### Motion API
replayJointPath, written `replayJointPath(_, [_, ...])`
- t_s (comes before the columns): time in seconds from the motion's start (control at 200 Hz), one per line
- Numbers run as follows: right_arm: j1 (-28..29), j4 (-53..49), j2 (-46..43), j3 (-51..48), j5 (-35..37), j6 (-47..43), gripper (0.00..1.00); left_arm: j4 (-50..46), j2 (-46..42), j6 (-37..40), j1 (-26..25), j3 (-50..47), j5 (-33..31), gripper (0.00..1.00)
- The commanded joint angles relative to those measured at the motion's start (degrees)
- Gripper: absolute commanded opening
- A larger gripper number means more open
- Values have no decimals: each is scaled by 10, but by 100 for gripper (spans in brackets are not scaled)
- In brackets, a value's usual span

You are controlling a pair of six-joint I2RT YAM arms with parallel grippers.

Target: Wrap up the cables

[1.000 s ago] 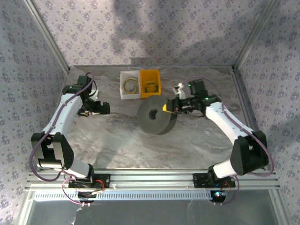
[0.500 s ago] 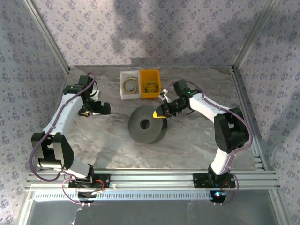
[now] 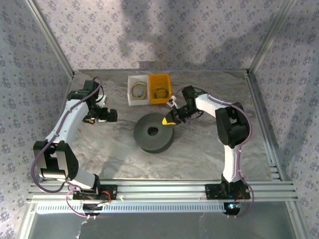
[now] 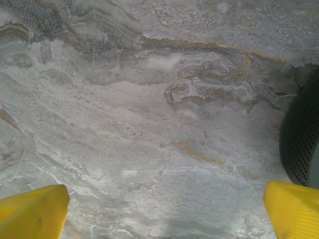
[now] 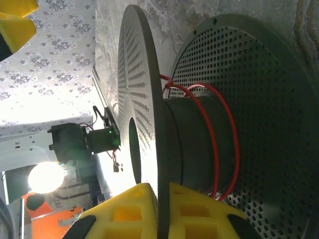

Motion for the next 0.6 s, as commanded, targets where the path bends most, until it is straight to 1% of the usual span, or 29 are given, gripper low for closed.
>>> replayJointPath(0.0, [1, 20, 27, -3, 175, 0, 0, -3, -22, 3, -2, -9, -9, 100])
replayJointPath(0.08, [-3, 30, 30, -3, 189, 6, 1, 0, -25, -1, -1, -15, -8, 100])
replayJointPath(0.17, [-5, 26, 36, 3, 198, 5, 6, 5, -27, -6, -1, -19, -8, 100])
replayJointPath(0.245, [-6, 20, 42, 8, 200, 2, 16, 7, -26, -8, -2, -20, -8, 100])
replayJointPath(0.33, [-8, 12, 42, 11, 205, 0, 31, 7, -24, -7, -2, -19, -8, 100])
replayJointPath(0.4, [-10, 9, 35, 12, 211, 0, 39, 6, -23, -8, -1, -18, -8, 100])
replayJointPath(0.515, [-15, -11, 11, 24, 225, -5, 53, 4, -20, -5, -2, -15, -10, 100])
replayJointPath(0.585, [-17, -31, -13, 38, 238, -11, 64, 2, -20, -4, -2, -13, -11, 100])
replayJointPath(0.6, [-17, -37, -21, 43, 242, -13, 68, 2, -20, -4, -1, -12, -12, 100])
